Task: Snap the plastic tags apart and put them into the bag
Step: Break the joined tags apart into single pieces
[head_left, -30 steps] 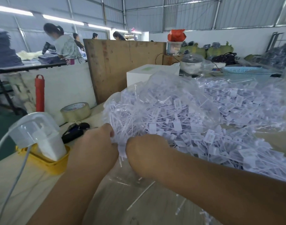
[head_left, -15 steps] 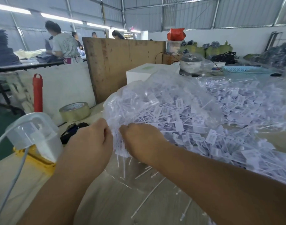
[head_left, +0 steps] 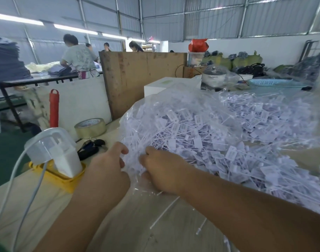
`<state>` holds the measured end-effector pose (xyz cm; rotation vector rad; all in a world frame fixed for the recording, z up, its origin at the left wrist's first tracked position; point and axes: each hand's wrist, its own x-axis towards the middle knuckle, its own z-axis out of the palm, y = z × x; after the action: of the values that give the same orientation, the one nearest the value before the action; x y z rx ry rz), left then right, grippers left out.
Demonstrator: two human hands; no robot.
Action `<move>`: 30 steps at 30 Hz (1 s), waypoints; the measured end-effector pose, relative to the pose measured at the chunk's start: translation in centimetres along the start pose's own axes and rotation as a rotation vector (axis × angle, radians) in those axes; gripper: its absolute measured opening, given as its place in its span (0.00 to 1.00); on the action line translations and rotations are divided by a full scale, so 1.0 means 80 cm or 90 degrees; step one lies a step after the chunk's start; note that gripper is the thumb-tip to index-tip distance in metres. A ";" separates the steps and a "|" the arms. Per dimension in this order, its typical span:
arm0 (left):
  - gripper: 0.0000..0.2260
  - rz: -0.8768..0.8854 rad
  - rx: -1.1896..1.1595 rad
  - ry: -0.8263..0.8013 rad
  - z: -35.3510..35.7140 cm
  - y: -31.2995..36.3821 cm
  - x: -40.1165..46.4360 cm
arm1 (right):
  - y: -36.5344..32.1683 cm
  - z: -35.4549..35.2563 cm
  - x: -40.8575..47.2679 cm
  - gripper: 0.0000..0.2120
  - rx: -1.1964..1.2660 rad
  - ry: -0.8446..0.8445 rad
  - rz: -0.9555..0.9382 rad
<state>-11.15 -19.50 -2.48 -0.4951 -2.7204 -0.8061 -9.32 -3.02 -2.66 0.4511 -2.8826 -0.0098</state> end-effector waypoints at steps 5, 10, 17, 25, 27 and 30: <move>0.30 -0.020 0.025 0.006 -0.009 -0.003 -0.023 | -0.004 -0.005 -0.003 0.15 -0.042 0.014 0.011; 0.34 -0.046 0.038 -0.030 -0.006 -0.003 -0.033 | -0.004 -0.018 -0.035 0.15 0.074 -0.015 -0.021; 0.40 -0.044 -0.013 -0.105 -0.002 0.010 -0.033 | -0.008 0.002 -0.031 0.14 0.014 0.017 -0.029; 0.38 0.041 0.115 0.037 0.012 0.030 -0.037 | -0.010 -0.009 -0.043 0.21 0.048 0.127 -0.027; 0.40 0.063 0.153 0.020 0.013 0.033 -0.039 | -0.008 -0.022 -0.057 0.19 0.013 0.124 -0.027; 0.42 0.138 0.169 0.062 0.016 0.045 -0.045 | 0.004 -0.048 -0.095 0.12 0.051 0.094 0.012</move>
<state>-6.65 -16.87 -3.03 -0.6569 -2.5729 -0.3963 -1.52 -0.30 -0.55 0.4213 -2.7494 0.1361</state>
